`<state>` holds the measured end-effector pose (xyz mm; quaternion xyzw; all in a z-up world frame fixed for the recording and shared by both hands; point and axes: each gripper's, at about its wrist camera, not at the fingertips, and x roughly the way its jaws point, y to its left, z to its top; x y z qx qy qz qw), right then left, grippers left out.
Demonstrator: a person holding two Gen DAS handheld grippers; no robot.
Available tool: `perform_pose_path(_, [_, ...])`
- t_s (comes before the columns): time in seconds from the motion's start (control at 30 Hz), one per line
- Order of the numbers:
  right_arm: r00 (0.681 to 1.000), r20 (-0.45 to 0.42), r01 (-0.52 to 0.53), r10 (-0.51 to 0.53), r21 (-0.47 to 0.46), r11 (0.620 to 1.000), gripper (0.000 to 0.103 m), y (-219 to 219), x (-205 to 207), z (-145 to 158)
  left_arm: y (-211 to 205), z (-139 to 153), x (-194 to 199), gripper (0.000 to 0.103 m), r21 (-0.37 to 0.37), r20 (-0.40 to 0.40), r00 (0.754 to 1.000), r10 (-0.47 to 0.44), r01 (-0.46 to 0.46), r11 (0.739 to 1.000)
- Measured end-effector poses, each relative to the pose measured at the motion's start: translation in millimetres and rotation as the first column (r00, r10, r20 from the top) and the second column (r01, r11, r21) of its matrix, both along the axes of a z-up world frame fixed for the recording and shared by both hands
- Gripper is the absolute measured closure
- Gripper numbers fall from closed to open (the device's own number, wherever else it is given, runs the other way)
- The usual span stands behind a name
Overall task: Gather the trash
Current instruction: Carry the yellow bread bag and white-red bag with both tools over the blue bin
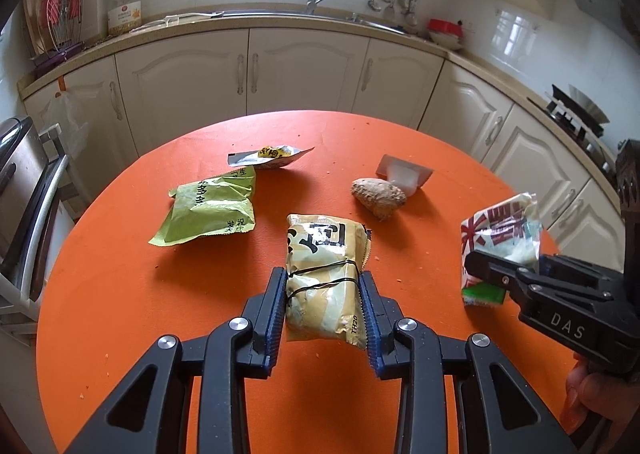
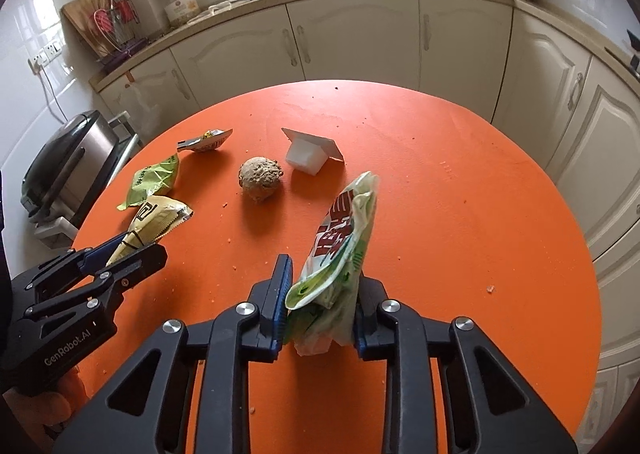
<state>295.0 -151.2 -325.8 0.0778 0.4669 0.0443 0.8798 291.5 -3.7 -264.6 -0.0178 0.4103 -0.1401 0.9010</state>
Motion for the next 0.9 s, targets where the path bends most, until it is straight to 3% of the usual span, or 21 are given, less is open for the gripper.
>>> perform_pose_path(0.27, [0.999, 0.049, 0.02, -0.021, 0.029, 0.999, 0.079, -13, -51, 25, -5, 18, -45, 0.073, -0.009, 0.045, 0.998, -0.047, 0.047, 0.999])
perform_pose_path(0.5, [0.99, 0.131, 0.051, -0.055, 0.032, 0.998, 0.079, -23, -104, 65, -27, 48, -98, 0.073, -0.004, 0.118, 0.986, -0.114, 0.115, 0.993])
perform_pose_path(0.9, [0.941, 0.301, 0.158, -0.154, 0.011, 0.987, 0.079, -57, -200, 144, -62, 109, -191, 0.073, -0.02, 0.254, 0.932, -0.259, 0.272, 0.962])
